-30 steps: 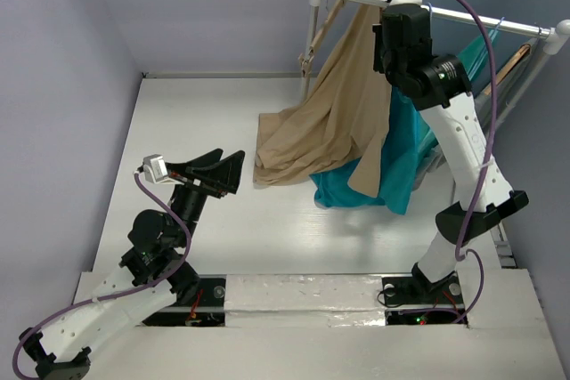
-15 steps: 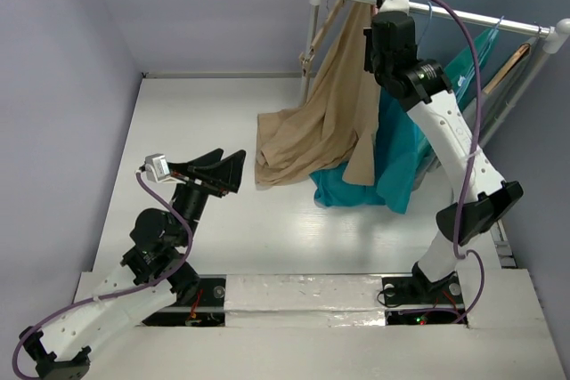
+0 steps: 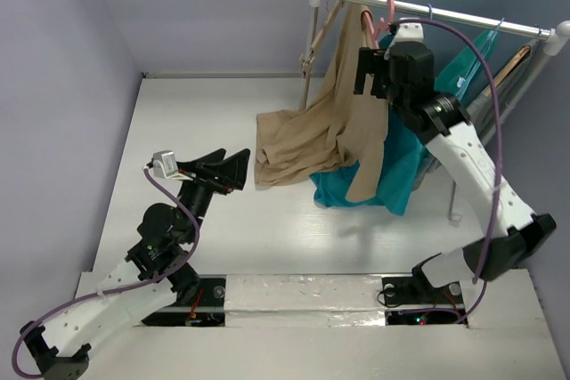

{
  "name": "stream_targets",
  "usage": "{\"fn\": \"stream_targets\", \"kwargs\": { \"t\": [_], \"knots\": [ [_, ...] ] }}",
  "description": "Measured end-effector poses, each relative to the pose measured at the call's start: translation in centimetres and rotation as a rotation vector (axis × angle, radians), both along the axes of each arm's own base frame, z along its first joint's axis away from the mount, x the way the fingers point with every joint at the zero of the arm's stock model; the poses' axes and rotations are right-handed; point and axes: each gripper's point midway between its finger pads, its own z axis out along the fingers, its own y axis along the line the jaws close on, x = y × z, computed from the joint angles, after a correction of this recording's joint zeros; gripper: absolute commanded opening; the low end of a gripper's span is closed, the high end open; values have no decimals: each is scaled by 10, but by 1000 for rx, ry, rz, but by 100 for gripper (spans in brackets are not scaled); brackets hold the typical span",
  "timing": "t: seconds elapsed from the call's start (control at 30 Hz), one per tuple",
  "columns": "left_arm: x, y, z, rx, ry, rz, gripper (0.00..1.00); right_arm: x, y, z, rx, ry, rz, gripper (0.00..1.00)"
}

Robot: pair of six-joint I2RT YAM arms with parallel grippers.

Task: Place the t-shirt on the hanger
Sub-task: Place the hanger at the clothesline, then reset both arms

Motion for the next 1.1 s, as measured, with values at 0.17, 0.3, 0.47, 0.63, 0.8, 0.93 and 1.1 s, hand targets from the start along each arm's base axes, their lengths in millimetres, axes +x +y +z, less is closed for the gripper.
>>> {"fn": "stream_targets", "kwargs": {
  "t": [0.17, 0.3, 0.47, 0.63, 0.8, 0.93, 1.1],
  "knots": [
    [6, -1, -8, 28, 19, 20, 99, -47, -10, 38, 112, -134, 61, 100],
    [12, -5, -18, 61, 46, 34, 99, -99, -14, 77, 229, -281, 167, 100],
    [20, -14, -33, 108, 89, 30, 99, -162, -1, 111, 344, -457, 403, 100],
    [19, -22, -25, 103, 90, -9, 99, -229, -1, 123, 436, -631, 577, 100],
    [12, -24, 0, 68, 55, -44, 99, -297, -24, 135, 517, -845, 651, 100],
    [2, -17, 31, 35, 14, -58, 99, -341, -45, 143, 547, -987, 669, 100],
    [-18, 4, 72, -10, -67, -53, 99, -384, -71, 148, 559, -1138, 652, 100]
  ]
}}
